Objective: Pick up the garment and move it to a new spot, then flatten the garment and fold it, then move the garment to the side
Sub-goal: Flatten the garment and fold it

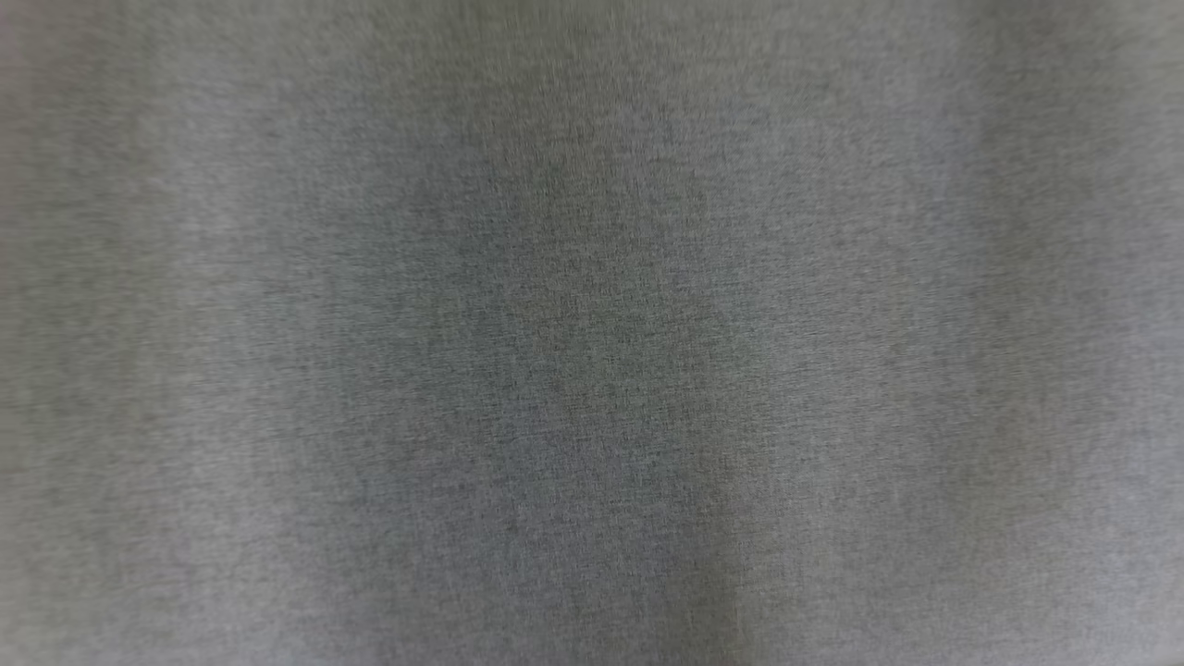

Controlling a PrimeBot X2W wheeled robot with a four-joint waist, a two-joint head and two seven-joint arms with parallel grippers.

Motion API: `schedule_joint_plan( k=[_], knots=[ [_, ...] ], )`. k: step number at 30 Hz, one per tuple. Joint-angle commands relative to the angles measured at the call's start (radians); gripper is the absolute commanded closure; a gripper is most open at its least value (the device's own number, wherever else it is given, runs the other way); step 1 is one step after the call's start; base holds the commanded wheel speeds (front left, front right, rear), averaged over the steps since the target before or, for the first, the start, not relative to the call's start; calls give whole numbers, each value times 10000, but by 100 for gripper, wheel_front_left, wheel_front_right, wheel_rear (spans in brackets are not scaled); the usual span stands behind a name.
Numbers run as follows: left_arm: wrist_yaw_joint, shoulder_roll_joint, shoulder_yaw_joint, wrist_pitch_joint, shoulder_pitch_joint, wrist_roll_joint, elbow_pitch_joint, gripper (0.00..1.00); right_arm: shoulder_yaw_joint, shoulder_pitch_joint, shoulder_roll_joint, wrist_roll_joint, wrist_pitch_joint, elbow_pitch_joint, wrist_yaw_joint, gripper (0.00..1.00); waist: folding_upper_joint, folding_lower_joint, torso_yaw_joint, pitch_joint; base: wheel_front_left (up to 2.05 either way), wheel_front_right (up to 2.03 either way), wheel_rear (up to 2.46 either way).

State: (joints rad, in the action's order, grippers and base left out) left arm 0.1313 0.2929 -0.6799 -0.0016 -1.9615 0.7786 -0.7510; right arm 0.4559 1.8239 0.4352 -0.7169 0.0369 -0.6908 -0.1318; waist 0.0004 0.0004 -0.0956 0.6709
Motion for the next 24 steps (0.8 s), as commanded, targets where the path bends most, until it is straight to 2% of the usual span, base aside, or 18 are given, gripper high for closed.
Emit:
schedule_joint_plan(
  k=[1,7,15,19,24],
  knots=[
    [-18,22,-98,-18,-279,50,-173,100,110,210,-59,118,90,-200,24,100,-4,-4,-143,523,0,0,0],
    [-16,-302,-665,-279,-887,485,-961,100,525,824,-271,32,462,-1181,24,100,-4,-4,-241,754,0,0,0],
    [-18,-40,-1648,-723,-624,1017,-1215,100,1278,516,-353,-534,853,-1551,24,100,-4,-4,-283,1010,0,0,0],
    [-16,118,-1937,-1385,-91,1444,-816,100,1941,-23,-145,-845,1251,-1043,24,100,-4,-4,-171,921,0,0,0],
    [-16,399,-2115,-2245,1518,2160,98,100,2811,-1691,471,-1637,1786,206,24,100,-4,-4,-55,203,0,0,0]
  ],
)
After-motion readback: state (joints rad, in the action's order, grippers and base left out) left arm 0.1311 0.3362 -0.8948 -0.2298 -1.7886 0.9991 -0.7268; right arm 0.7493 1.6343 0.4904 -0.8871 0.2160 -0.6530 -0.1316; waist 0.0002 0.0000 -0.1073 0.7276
